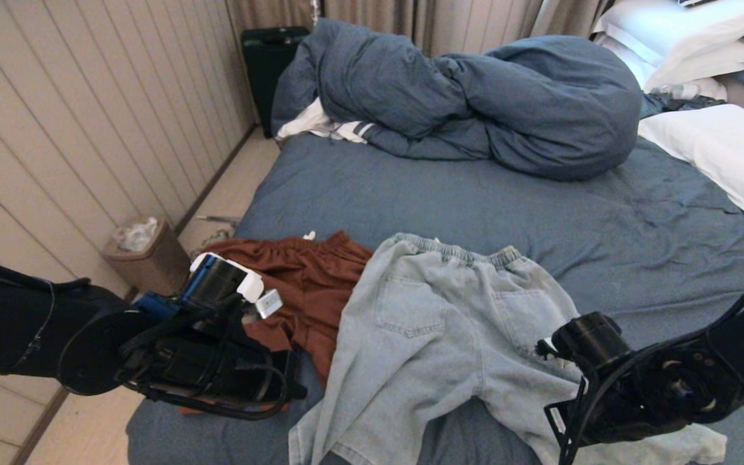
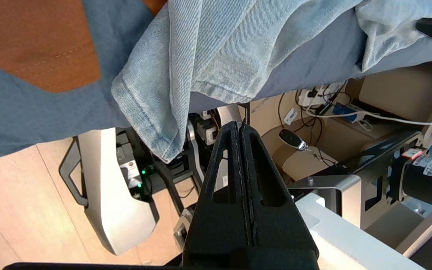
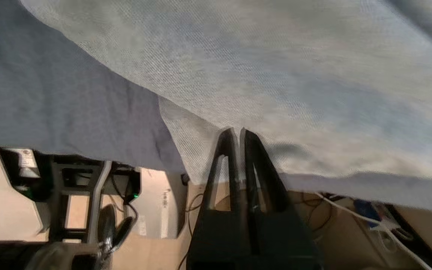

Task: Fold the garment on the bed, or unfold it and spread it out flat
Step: Unford the blue shorts

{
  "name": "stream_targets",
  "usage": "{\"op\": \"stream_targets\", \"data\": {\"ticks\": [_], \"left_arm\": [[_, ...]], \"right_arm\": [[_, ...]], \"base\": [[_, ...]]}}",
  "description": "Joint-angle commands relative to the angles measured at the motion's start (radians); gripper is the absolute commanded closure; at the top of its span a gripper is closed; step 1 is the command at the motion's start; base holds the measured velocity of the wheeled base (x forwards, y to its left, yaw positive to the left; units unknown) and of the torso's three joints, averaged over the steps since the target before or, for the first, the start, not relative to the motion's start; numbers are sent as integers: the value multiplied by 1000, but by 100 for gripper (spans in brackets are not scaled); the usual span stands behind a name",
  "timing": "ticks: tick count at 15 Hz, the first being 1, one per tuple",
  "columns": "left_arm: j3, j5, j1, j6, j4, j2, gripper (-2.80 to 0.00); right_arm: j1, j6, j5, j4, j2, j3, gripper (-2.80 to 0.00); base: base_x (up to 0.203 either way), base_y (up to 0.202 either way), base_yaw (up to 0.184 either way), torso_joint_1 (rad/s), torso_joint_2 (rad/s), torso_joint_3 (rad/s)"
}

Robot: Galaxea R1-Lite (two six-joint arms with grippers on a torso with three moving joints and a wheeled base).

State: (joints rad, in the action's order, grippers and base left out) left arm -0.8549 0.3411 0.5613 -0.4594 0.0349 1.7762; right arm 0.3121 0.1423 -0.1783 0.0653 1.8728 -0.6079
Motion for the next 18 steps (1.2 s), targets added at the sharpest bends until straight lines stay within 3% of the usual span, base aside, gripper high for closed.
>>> {"op": "stream_targets", "data": {"ticks": [1,13,18], "left_arm": [[-3,3,0,-2,0,9,0],[1,4,2,5,0,28,0],[-6,3,2,4,-1,38,0]], "right_arm": [[4,-3,-4,87,71,50,-280],[136,11,2,180,170,111,-280],[127,16,-5,394,285,133,-280]], "base": [[0,0,0,0,0,0],[0,0,0,0,0,0],[0,0,0,0,0,0]]}}
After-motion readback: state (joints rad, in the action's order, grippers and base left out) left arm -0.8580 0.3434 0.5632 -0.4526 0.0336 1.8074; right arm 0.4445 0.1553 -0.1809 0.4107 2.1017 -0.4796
